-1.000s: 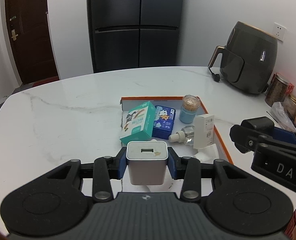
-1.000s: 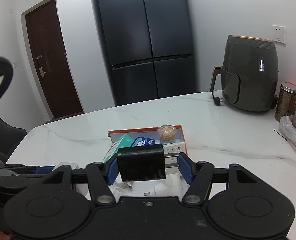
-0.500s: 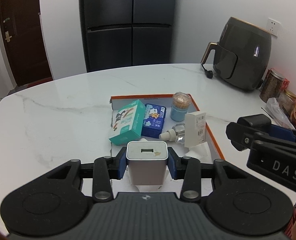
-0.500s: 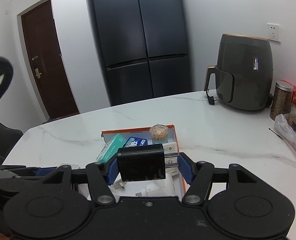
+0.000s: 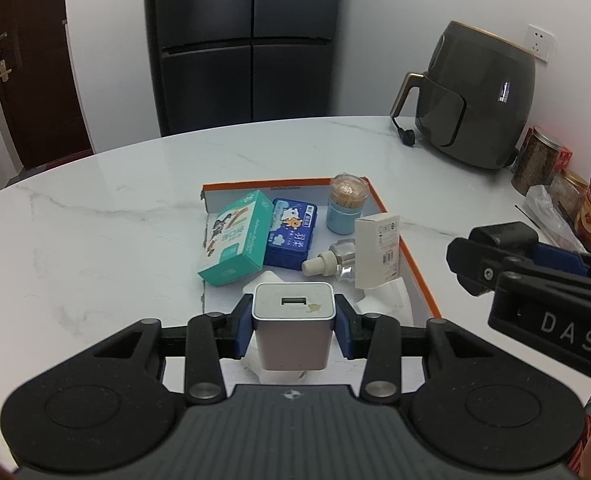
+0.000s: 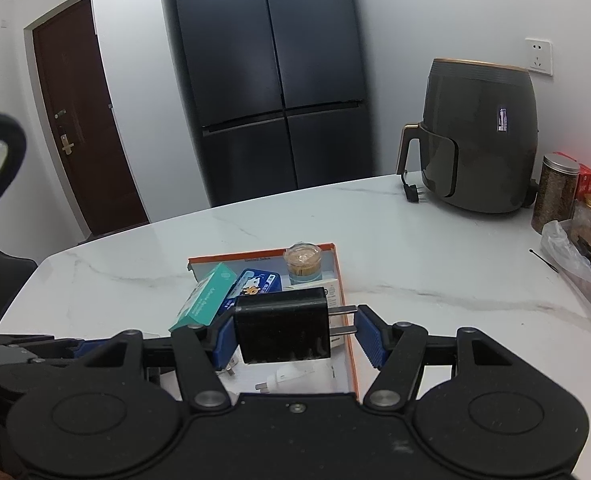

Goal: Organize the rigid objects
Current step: 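Carry the white and black plug adapters over the tray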

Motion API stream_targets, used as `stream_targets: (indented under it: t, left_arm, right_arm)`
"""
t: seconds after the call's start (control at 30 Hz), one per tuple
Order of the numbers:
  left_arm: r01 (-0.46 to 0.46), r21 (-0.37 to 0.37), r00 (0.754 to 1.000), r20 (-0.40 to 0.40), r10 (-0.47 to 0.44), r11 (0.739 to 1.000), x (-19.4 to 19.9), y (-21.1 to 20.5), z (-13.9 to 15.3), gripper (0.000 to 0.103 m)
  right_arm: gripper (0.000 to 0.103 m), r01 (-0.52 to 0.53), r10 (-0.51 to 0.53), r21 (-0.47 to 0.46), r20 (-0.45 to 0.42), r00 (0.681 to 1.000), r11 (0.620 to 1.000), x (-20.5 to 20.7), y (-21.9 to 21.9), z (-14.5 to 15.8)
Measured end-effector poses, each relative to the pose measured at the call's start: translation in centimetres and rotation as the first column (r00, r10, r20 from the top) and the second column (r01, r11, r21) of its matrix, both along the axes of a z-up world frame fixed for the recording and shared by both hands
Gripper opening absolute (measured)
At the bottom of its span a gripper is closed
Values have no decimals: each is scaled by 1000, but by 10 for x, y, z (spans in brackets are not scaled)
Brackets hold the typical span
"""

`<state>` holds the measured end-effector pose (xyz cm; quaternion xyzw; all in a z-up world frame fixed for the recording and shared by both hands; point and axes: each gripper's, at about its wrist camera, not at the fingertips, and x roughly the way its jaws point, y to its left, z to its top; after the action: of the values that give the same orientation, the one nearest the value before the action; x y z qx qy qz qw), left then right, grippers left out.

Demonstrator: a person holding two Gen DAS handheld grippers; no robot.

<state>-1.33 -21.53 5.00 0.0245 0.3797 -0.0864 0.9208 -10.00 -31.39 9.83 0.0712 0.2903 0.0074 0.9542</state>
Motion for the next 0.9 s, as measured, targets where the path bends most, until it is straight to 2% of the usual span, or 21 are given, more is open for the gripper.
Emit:
stream_targets:
  t: [0.33,0.9]
  left_arm:
    - [12,10,1000,-8,-12,1000,7,-5,-4,41]
    - [33,3,999,-25,-32,999,23,-14,-10,41]
  right_arm:
    - [74,9,-9,5,1,1000,1000,10,-6,-2]
    - [74,-41,42,19,-31,999,999,44,-6,-5]
